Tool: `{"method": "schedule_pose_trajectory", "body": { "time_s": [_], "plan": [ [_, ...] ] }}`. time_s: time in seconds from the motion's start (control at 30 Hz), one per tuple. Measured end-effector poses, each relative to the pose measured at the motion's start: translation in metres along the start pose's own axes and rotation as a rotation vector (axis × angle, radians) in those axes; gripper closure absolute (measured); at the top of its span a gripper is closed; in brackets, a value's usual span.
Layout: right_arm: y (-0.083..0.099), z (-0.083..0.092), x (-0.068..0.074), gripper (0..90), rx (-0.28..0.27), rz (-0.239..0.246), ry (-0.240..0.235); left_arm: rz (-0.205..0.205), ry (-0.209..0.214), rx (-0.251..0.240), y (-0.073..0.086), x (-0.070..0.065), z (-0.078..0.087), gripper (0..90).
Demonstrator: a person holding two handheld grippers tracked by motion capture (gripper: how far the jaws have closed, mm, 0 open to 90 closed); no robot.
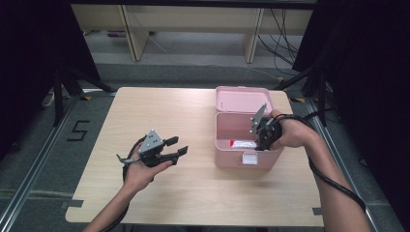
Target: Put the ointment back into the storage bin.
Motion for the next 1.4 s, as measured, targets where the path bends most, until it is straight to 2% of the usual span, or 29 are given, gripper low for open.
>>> {"method": "schedule_pose_trajectory", "body": {
  "time_s": [0.07, 0.2, 0.43, 0.47, 0.5, 0.53, 0.57, 0.6, 0.63, 0.73, 0.77, 0.83, 0.9, 0.93, 0.97, 1.0, 1.03, 1.07, 1.1, 1.13, 1.2, 1.23, 1.27, 1.3, 1.33, 1.37, 1.4],
  "plan": [
    [0.001, 0.000, 0.003, 71.4, 0.024, -0.052, 0.004, 0.000, 0.000, -0.001, 0.000, 0.000, 0.000, 44.6],
    [0.001, -0.002, 0.002, 71.4, 0.030, -0.040, -0.001, 0.000, 0.000, -0.001, -0.001, 0.000, 0.000, 44.6],
    [0.000, -0.005, 0.003, 71.4, 0.043, -0.050, -0.004, 0.002, 0.000, -0.004, 0.000, 0.000, 0.000, 44.6],
    [0.000, -0.007, 0.000, 71.4, 0.034, -0.012, -0.016, 0.003, -0.001, -0.003, 0.000, 0.000, 0.001, 44.6],
    [-0.001, -0.008, -0.001, 71.4, 0.030, 0.005, -0.021, 0.003, -0.001, -0.003, 0.000, 0.000, 0.001, 44.6],
    [0.000, -0.007, 0.002, 71.4, 0.050, -0.041, -0.010, 0.003, 0.000, -0.003, 0.000, 0.000, 0.001, 44.6],
    [0.000, -0.008, 0.001, 71.4, 0.045, -0.025, -0.021, 0.003, 0.000, -0.003, 0.000, 0.000, 0.001, 44.6],
    [0.000, -0.009, 0.001, 71.4, 0.054, -0.035, -0.017, 0.003, -0.001, -0.003, 0.001, 0.000, 0.001, 44.5],
    [0.000, -0.010, 0.000, 71.4, 0.044, -0.009, -0.024, 0.004, -0.001, -0.003, 0.001, 0.000, 0.001, 44.5],
    [0.000, -0.011, -0.001, 71.4, 0.044, -0.013, -0.028, 0.005, 0.000, -0.003, 0.001, 0.000, 0.000, 44.5],
    [0.000, -0.011, 0.000, 71.4, 0.051, -0.034, -0.021, 0.004, 0.000, -0.002, 0.001, 0.000, 0.001, 44.6],
    [0.000, -0.012, 0.000, 71.4, 0.053, -0.021, -0.028, 0.004, 0.000, -0.001, 0.001, 0.000, 0.000, 44.5],
    [0.001, -0.012, 0.001, 71.4, 0.063, -0.039, -0.023, 0.005, 0.000, -0.002, 0.001, 0.000, 0.000, 44.6],
    [0.001, -0.014, -0.001, 71.4, 0.048, -0.008, -0.035, 0.005, -0.001, -0.002, 0.001, 0.000, 0.000, 44.5],
    [0.001, -0.014, -0.001, 71.4, 0.048, -0.008, -0.035, 0.007, 0.005, -0.010, 0.001, 0.000, 0.000, 44.5],
    [0.001, -0.013, -0.002, 71.4, 0.051, -0.010, -0.036, 0.009, 0.008, -0.010, 0.002, 0.000, 0.000, 44.5],
    [0.001, -0.013, 0.001, 71.4, 0.062, -0.042, -0.030, 0.009, 0.008, -0.009, 0.002, 0.000, 0.000, 44.5],
    [0.001, -0.013, -0.001, 71.4, 0.060, -0.031, -0.031, 0.009, 0.009, -0.009, 0.002, 0.000, 0.000, 44.5],
    [0.001, -0.014, -0.003, 71.4, 0.047, 0.003, -0.032, 0.009, 0.009, -0.010, 0.002, 0.000, 0.000, 44.5],
    [0.001, -0.014, -0.003, 71.4, 0.047, 0.003, -0.032, 0.009, 0.009, -0.010, 0.002, 0.000, 0.000, 44.5],
    [0.001, -0.014, -0.002, 71.4, 0.051, -0.012, -0.035, 0.006, 0.003, -0.006, 0.002, 0.000, 0.001, 44.5],
    [0.002, -0.013, 0.000, 71.4, 0.062, -0.045, -0.028, 0.006, 0.006, -0.008, 0.002, 0.000, 0.000, 44.5],
    [0.002, -0.013, -0.001, 71.4, 0.065, -0.041, -0.030, 0.009, 0.009, -0.010, 0.002, 0.000, 0.000, 44.5],
    [0.001, -0.016, -0.003, 71.4, 0.046, 0.003, -0.045, 0.009, 0.009, -0.010, 0.002, 0.000, 0.000, 44.5],
    [0.001, -0.016, -0.003, 71.4, 0.046, 0.003, -0.045, 0.010, 0.008, -0.011, 0.003, 0.000, 0.000, 44.5],
    [0.002, -0.015, -0.001, 71.3, 0.066, -0.046, -0.029, 0.009, 0.008, -0.011, 0.002, 0.000, 0.000, 44.6],
    [0.002, -0.015, -0.001, 71.3, 0.063, -0.042, -0.030, 0.010, 0.009, -0.011, 0.002, 0.000, 0.000, 44.5]
  ]
}}
Point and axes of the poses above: each handheld gripper's, and its own axes: z roughly backward along the jaws, y roughly out of its underside, x roughly to its left, the point moved 3 cm from there along -z, roughly forward along the jaws, and after that the axes turned 8 degrees about -x, right-handed, at the moved point
